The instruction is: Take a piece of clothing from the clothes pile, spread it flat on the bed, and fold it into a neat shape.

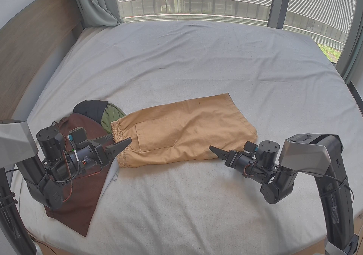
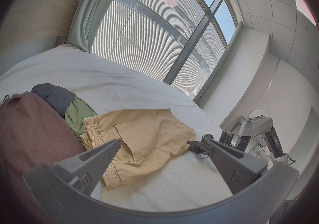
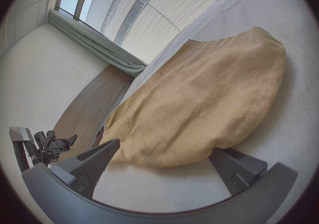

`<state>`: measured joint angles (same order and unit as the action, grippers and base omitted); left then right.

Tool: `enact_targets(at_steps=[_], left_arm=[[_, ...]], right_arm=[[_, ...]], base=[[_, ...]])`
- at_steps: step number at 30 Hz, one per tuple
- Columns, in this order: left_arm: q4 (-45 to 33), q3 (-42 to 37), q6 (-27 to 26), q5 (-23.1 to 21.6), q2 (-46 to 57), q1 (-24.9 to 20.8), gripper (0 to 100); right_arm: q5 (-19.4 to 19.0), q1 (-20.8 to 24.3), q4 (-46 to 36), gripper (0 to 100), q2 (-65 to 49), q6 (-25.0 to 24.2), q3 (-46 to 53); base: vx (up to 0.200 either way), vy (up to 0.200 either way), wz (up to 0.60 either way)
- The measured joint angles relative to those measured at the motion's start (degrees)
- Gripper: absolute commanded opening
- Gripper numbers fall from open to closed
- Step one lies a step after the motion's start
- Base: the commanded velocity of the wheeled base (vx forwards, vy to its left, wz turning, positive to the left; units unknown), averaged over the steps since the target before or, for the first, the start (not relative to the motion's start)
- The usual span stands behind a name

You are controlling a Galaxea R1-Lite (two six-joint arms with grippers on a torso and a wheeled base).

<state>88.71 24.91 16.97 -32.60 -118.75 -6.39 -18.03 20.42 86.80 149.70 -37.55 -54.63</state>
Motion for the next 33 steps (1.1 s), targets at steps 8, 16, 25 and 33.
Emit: enact_targets(at_steps=[8, 16, 25, 33], left_arm=[[0.0, 0.1, 0.1, 0.0, -0.1, -0.1, 100], [0.0, 0.1, 0.2, 0.0, -0.2, -0.3, 100], [-0.1, 0.2, 0.3, 0.0, -0.3, -0.3, 100], [-0.1, 0.3, 0.2, 0.0, -0.6, -0.3, 100]], right_arm=[[0.0, 0.1, 0.8, 100, 1.8, -2.4, -2.9], [0.0, 0.4, 0.4, 100, 3.2, -3.0, -5.7], [0.3, 0.1, 0.1, 0, 5.1, -3.0, -7.6], [0.3, 0.3, 0.2, 0, 5.6, -3.1, -7.6]], base=[[0.0, 0.0, 0.0], [0.0, 0.0, 0.0], [0.0, 0.0, 0.0], [0.0, 0.0, 0.0]])
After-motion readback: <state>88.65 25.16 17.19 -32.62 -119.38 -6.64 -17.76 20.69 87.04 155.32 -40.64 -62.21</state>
